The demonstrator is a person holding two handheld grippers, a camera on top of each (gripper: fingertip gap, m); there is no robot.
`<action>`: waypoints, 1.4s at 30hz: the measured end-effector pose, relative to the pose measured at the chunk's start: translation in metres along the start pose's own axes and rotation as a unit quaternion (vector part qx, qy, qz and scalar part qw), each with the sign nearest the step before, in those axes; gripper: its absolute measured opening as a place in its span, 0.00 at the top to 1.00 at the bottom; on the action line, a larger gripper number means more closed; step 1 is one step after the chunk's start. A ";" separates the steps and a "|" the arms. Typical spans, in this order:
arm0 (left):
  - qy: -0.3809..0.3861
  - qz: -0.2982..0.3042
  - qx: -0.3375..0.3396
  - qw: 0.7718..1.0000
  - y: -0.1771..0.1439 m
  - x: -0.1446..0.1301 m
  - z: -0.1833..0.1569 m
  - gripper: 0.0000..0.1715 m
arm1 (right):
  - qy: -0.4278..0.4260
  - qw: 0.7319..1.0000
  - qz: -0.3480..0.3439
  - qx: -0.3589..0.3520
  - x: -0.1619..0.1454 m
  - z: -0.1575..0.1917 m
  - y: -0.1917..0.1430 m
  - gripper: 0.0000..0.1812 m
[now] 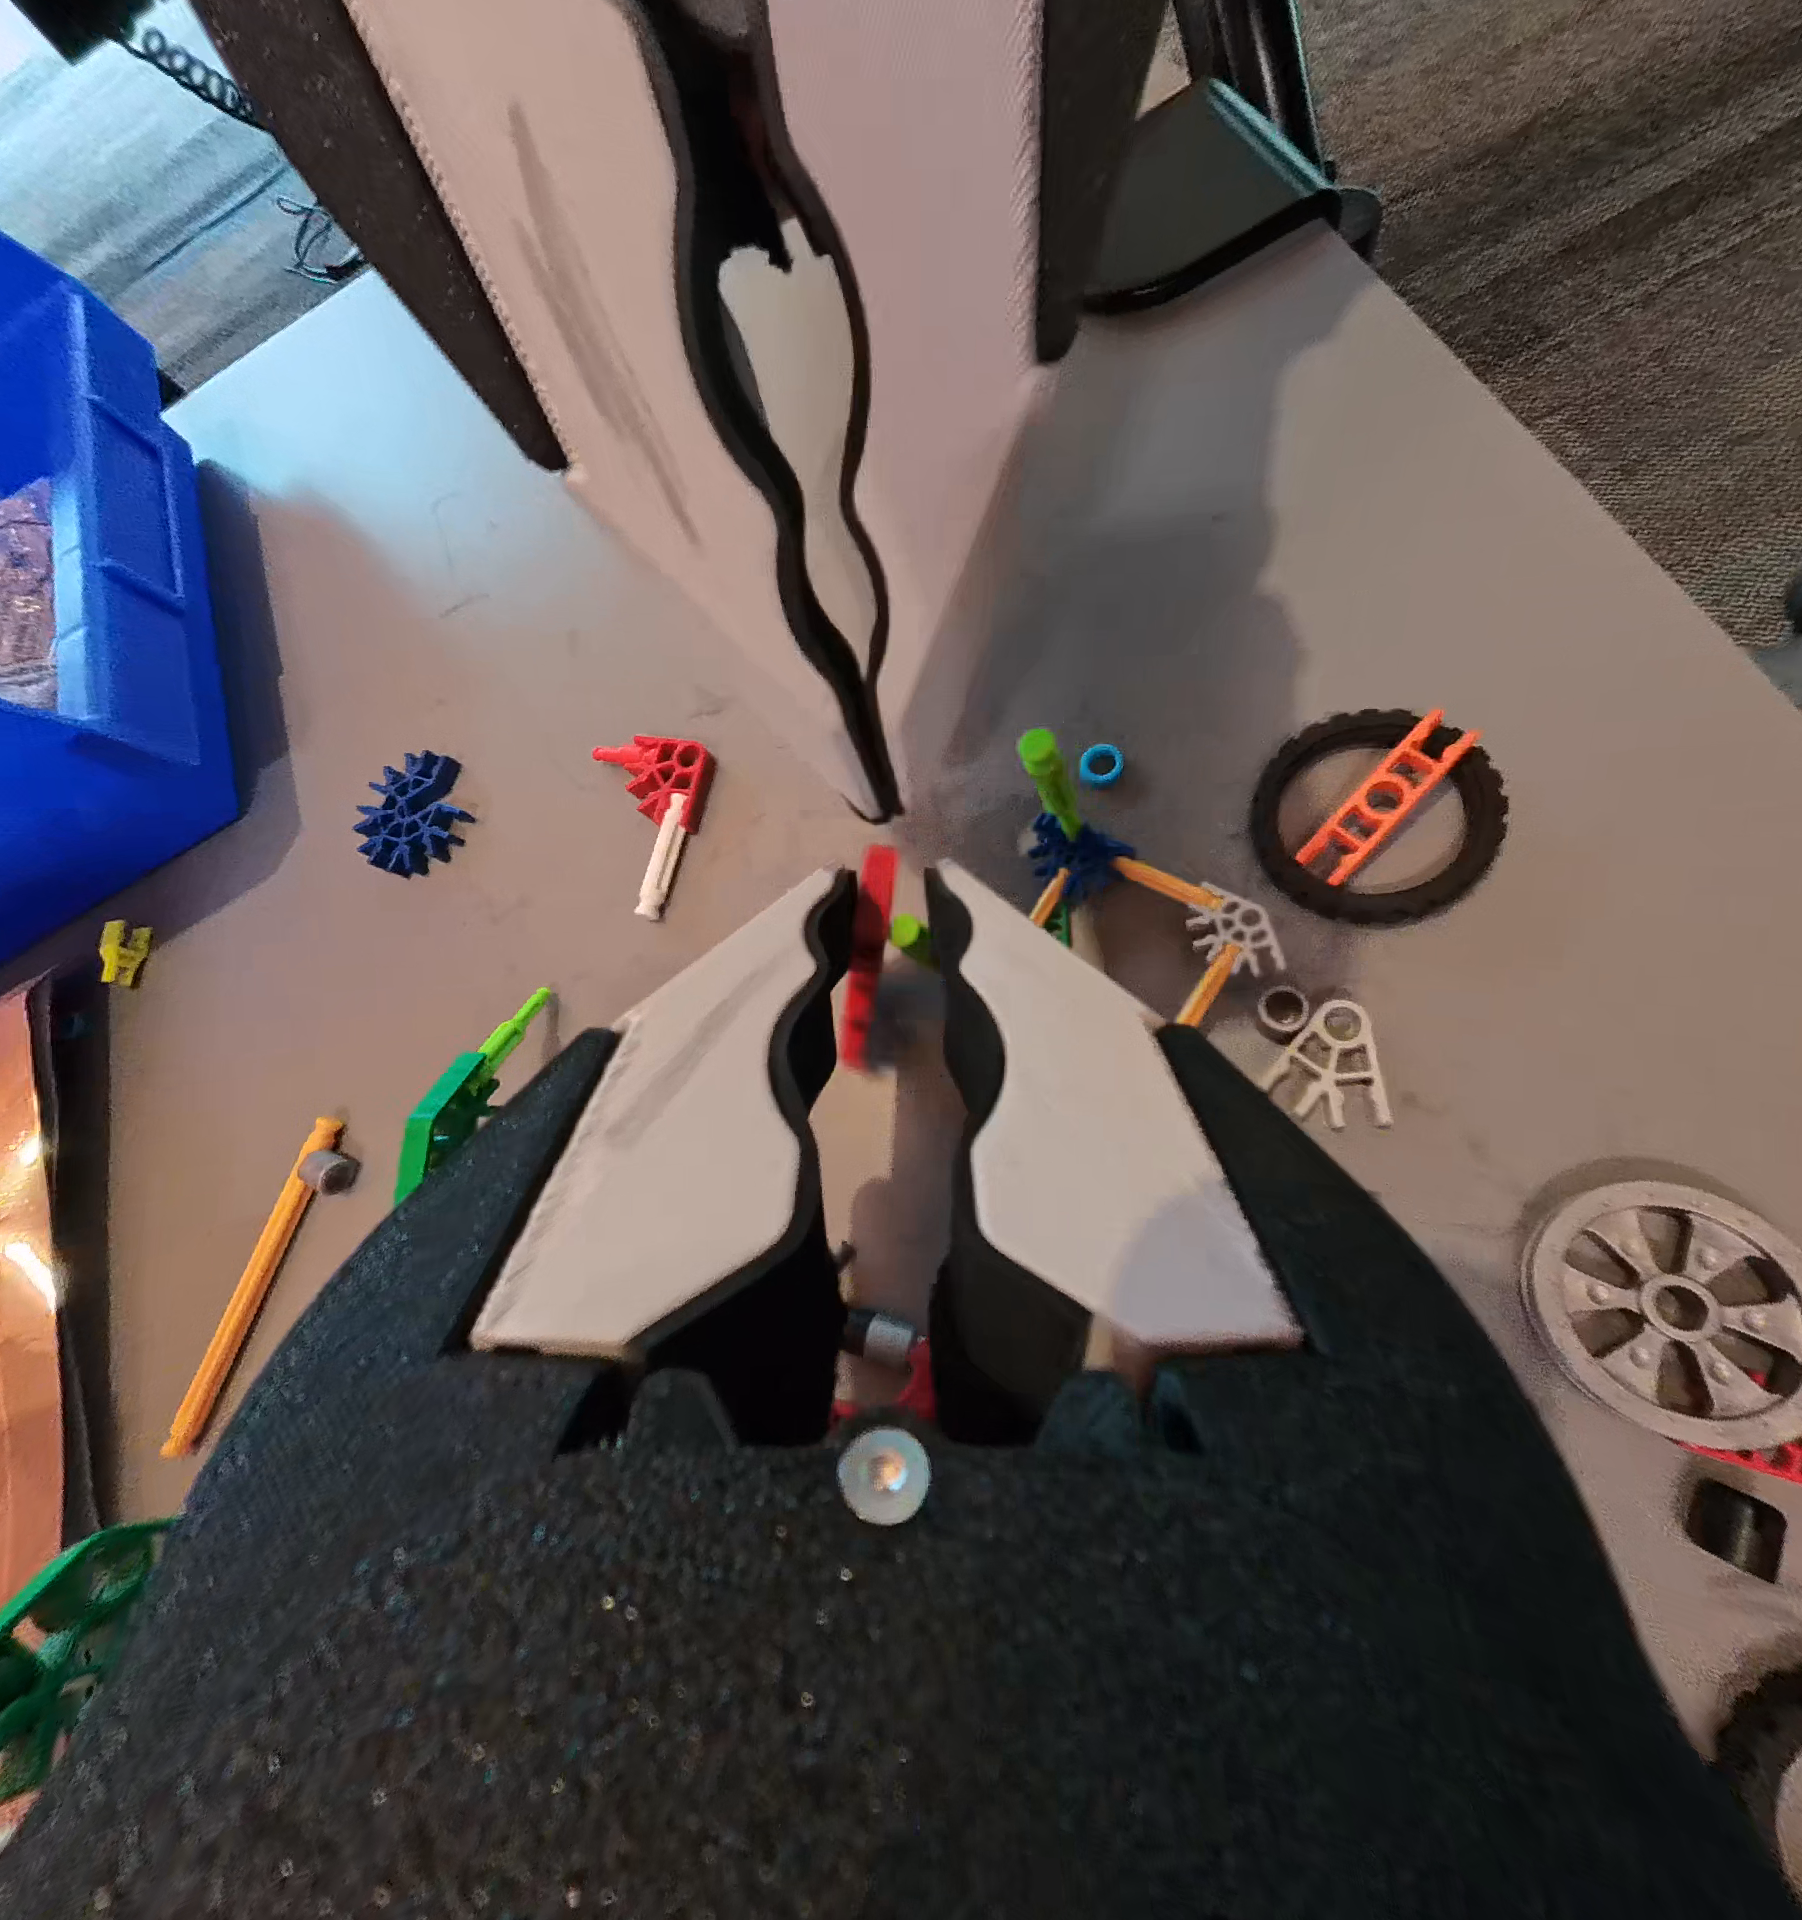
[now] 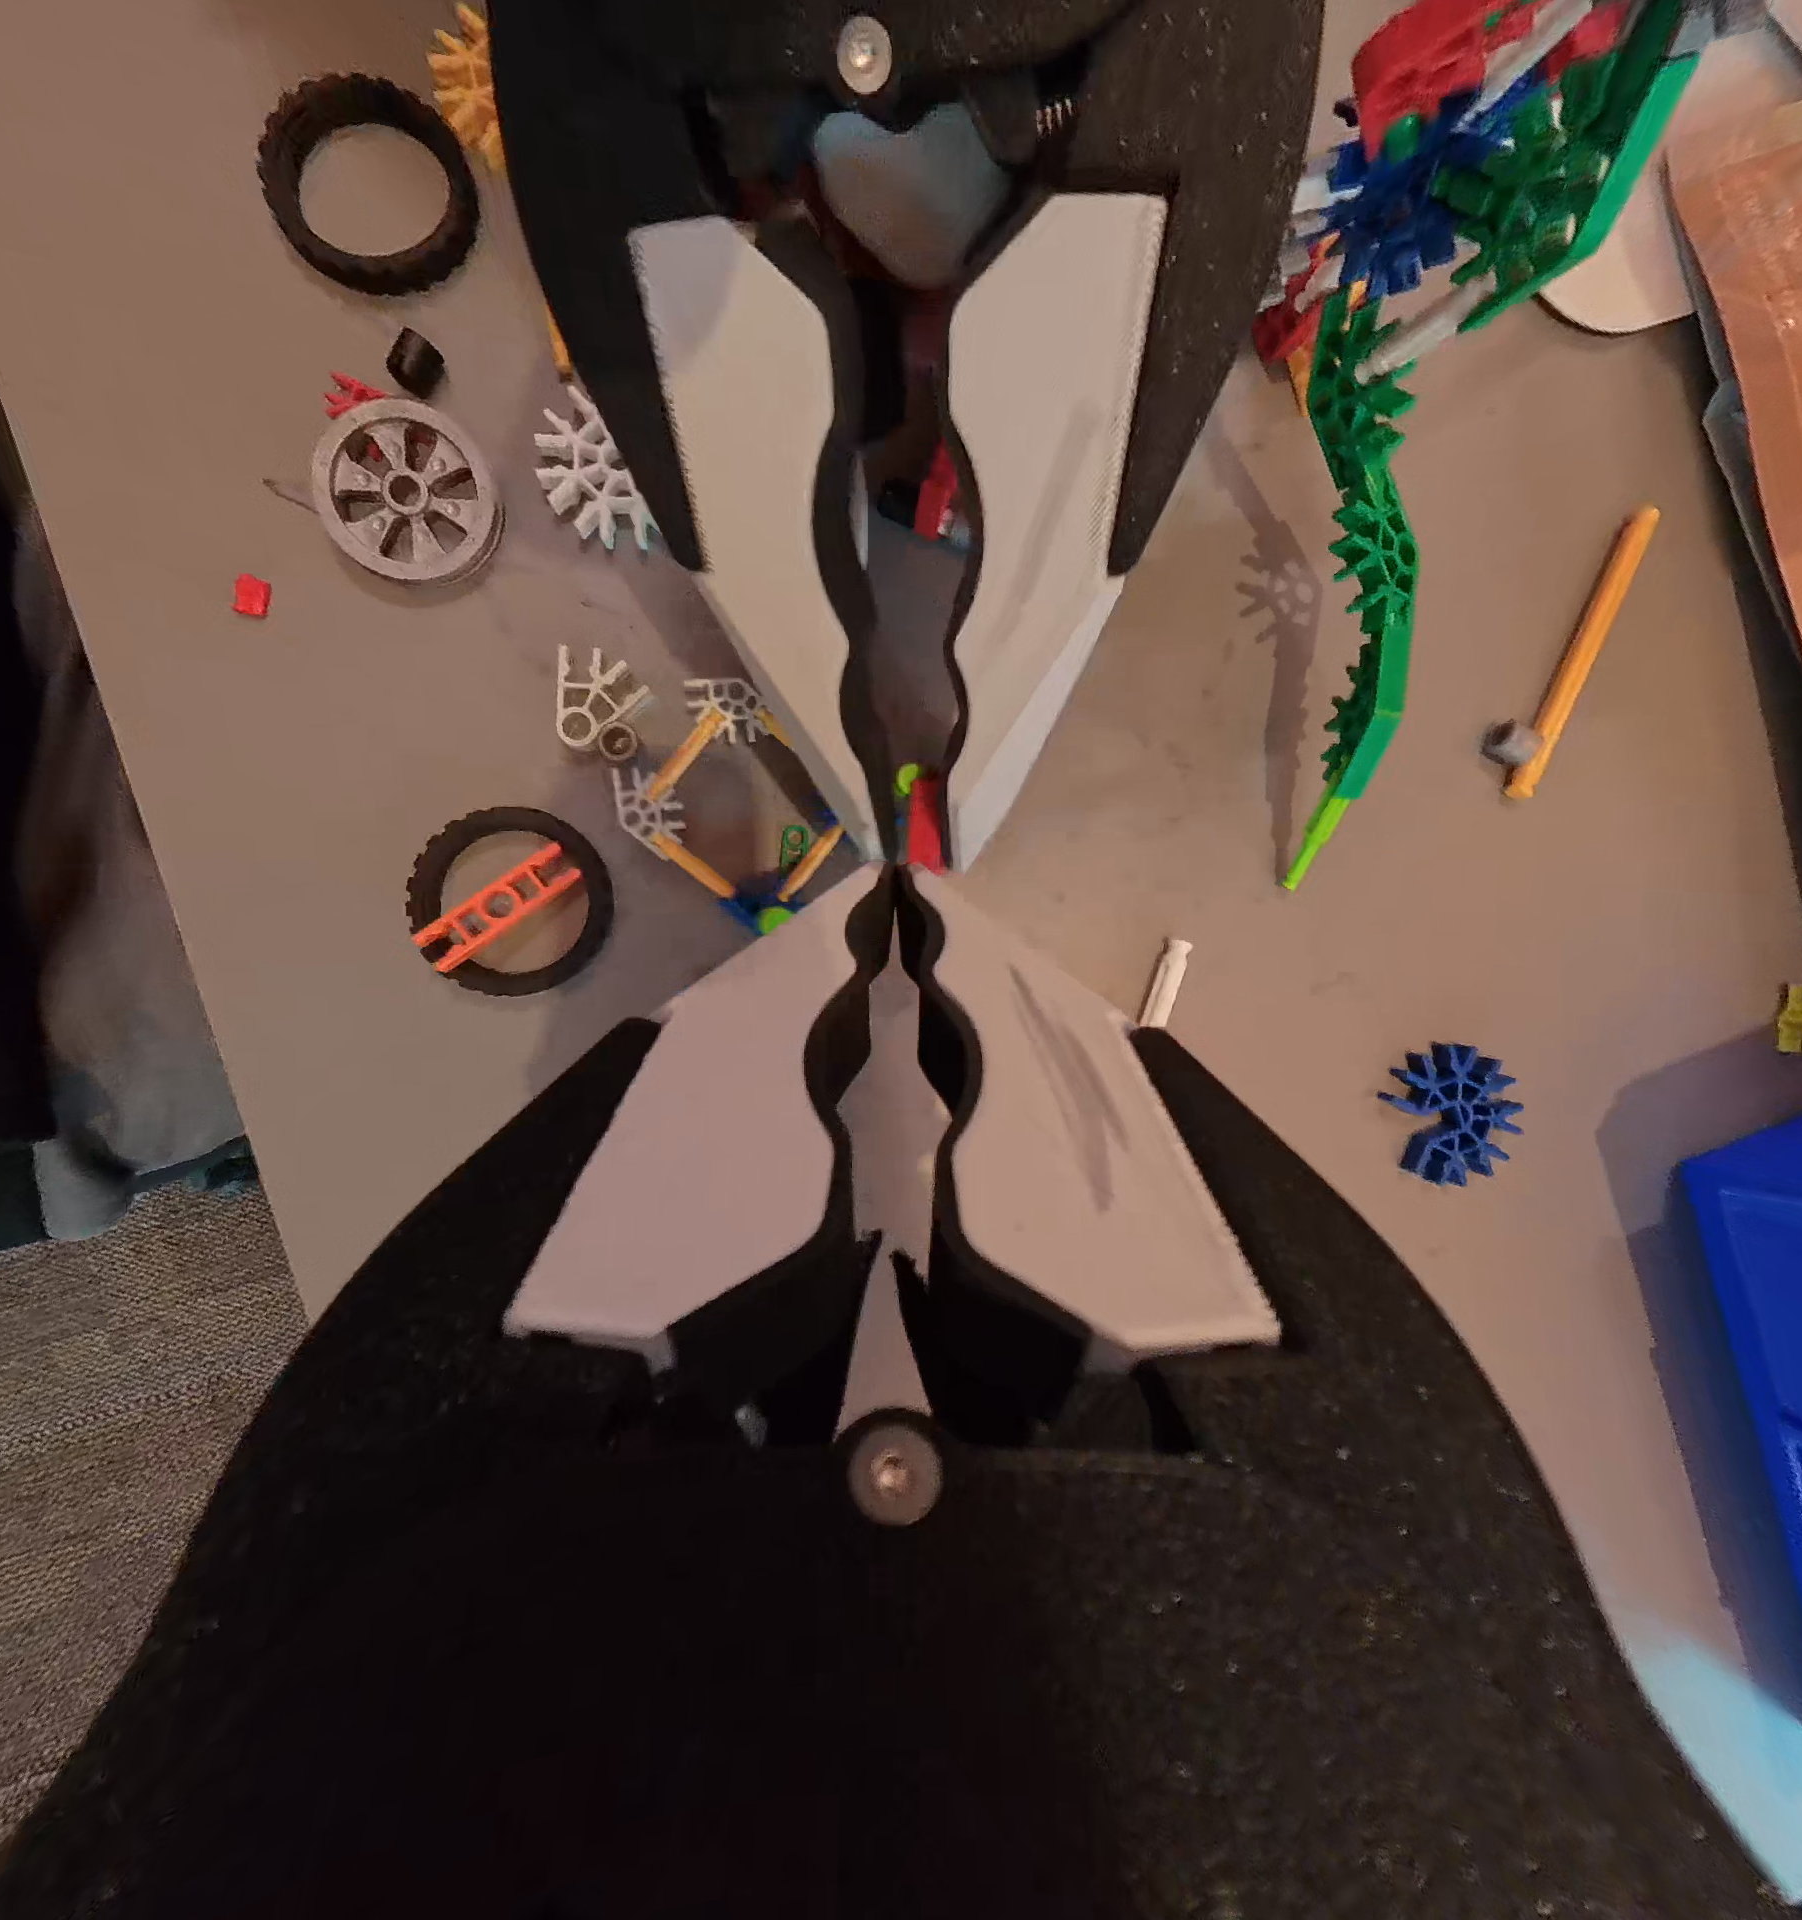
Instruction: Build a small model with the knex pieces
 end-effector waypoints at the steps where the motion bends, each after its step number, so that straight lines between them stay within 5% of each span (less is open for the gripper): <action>1: -0.002 -0.002 -0.002 1.000 0.000 0.000 0.000 0.95 | -0.004 1.000 0.012 -0.009 -0.002 -0.002 0.002 1.00; 7: -0.006 0.023 0.004 1.000 -0.004 -0.007 -0.005 0.86 | 0.010 0.999 0.020 -0.029 -0.009 -0.009 0.004 1.00; 12: -0.032 0.034 0.035 0.998 -0.015 -0.013 -0.001 0.85 | 0.020 0.999 0.025 -0.043 -0.013 -0.013 0.017 0.89; 17: -0.035 0.048 0.028 0.998 -0.016 -0.015 -0.005 0.85 | 0.018 0.999 0.009 -0.033 -0.009 -0.017 0.041 0.89; 22: -0.035 0.051 0.020 0.998 -0.011 -0.019 -0.008 0.90 | 0.023 1.000 0.013 0.016 -0.008 -0.012 0.057 0.90; 42: -0.031 0.051 0.000 0.998 -0.014 -0.020 -0.014 0.98 | -0.012 0.998 0.042 0.034 -0.005 -0.020 0.060 0.95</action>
Point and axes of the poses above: each gripper's, where its closed fingertips meet, y out along the fingers, x out of its top, z = x × y across the jaws, the point moved 1 cm from there along -y, back along the fingers, and after that the axes turned 10 degrees about -x, right-handed, at the moved point
